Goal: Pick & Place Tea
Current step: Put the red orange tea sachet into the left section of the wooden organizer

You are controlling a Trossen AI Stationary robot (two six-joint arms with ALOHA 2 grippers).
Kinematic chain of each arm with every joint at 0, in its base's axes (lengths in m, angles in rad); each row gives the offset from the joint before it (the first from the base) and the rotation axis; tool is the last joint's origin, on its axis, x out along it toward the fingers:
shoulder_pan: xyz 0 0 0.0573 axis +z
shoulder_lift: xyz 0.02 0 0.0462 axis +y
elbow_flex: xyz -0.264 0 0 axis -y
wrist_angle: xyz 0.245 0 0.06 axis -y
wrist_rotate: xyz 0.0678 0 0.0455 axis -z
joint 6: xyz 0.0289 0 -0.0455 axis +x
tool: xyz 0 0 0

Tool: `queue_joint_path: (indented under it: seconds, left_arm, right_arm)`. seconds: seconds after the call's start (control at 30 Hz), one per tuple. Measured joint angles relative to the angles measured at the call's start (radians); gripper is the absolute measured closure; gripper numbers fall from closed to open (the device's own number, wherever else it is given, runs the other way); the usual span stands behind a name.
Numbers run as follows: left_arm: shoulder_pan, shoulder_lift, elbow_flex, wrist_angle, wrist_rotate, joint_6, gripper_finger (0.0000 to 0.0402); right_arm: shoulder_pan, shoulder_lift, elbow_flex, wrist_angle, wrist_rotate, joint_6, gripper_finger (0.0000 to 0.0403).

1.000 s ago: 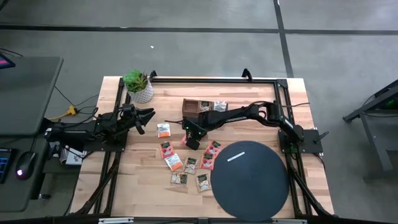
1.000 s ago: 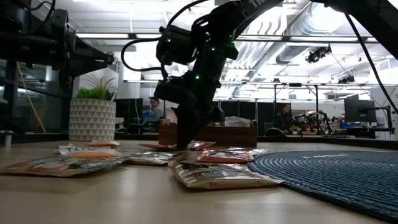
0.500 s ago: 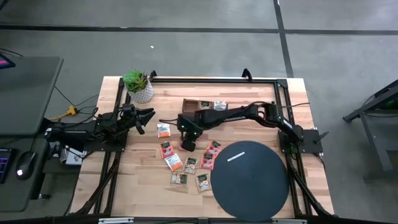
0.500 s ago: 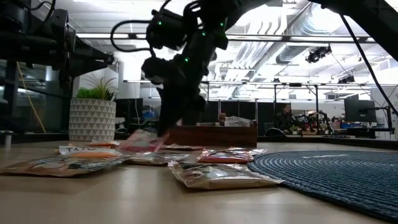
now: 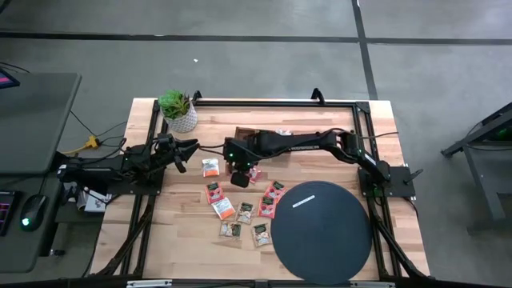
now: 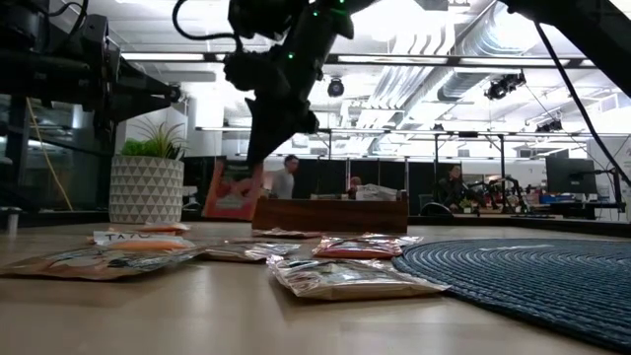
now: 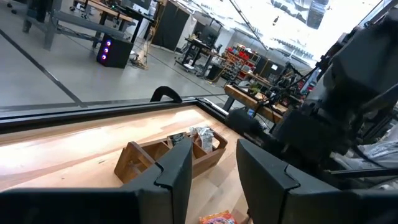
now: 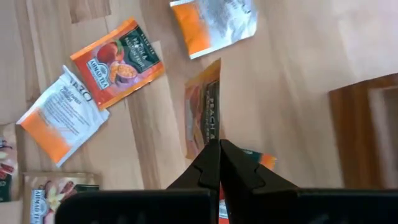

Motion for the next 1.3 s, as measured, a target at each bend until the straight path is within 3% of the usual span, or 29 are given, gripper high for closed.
queue_joint_path:
  seconds: [0.47,0.97,1.3]
  left_arm:
    - [0.000,0.000,0.000,0.000,0.000,0.000,0.0278]
    - [0.000,0.000,0.000,0.000,0.000,0.000,0.0278]
    - [0.000,0.000,0.000,0.000,0.000,0.000,0.0278]
  right_arm:
    - [-0.031,-0.002,0.090,-0.125,0.074,-0.115,0.0403]
    - [-0.115,-0.004,0.208,-0.222,0.190,-0.277,0.0403]
    - [-0.200,-0.004,0.218,-0.226,0.241,-0.327,0.0403]
